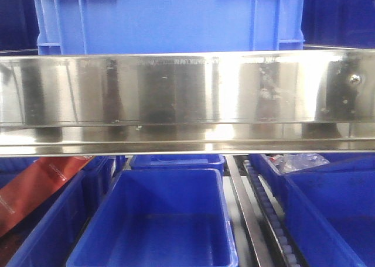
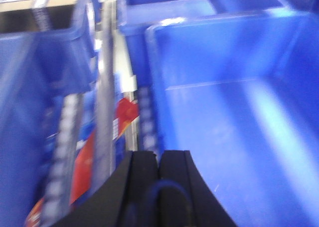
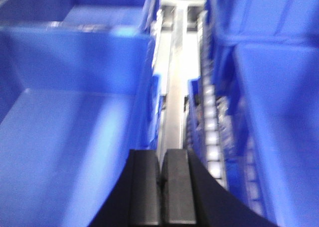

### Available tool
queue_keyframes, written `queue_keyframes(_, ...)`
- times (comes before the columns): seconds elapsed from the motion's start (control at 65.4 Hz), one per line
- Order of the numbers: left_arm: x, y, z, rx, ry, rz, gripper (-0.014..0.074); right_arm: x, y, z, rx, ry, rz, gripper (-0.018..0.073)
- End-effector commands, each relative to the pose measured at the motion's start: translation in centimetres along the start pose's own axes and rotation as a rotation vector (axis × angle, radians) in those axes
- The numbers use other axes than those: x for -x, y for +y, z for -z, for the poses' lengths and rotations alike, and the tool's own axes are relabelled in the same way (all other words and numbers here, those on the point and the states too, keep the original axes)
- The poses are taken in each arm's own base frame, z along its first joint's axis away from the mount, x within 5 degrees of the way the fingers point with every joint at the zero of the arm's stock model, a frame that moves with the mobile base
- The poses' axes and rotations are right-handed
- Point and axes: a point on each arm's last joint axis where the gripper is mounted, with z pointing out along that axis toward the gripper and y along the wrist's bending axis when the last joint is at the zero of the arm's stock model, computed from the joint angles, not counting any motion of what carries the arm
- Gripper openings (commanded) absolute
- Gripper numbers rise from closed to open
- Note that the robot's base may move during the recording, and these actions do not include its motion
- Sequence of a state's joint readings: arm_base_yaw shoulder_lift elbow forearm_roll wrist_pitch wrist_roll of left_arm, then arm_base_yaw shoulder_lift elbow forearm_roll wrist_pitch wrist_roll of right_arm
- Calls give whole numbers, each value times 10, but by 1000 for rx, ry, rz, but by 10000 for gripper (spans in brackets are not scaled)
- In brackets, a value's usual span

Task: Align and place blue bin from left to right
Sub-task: 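Lower the blue bin onto the upper shelf and push it in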

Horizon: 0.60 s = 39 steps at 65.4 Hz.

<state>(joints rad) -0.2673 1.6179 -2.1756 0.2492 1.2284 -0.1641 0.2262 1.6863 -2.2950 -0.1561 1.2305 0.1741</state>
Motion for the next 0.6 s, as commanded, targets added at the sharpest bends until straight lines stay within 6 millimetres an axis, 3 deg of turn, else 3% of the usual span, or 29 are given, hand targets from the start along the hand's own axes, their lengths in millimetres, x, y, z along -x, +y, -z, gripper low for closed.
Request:
queue_keyframes(0.0,-10,4,10,21,14,9,-111,3,-2,12,-6,-36,14,-70)
queue_keyframes(0.168,-38,5,14,-7,-33,9,-111,-9,-1,-5,-12,24,48,-70)
queue_keyframes(0.367,-85,7,21,-54,-118,-25,-111,-35,1,-26,4,12,78,-70)
queue_keyframes(0.474,-111,8,28,-83,-185,-37,-111,-52,-1,-22,21,-36,89,-70)
queue_keyframes(0.581,-135,10,38,-112,-259,-41,-111,-72,-4,-3,45,-125,96,-70)
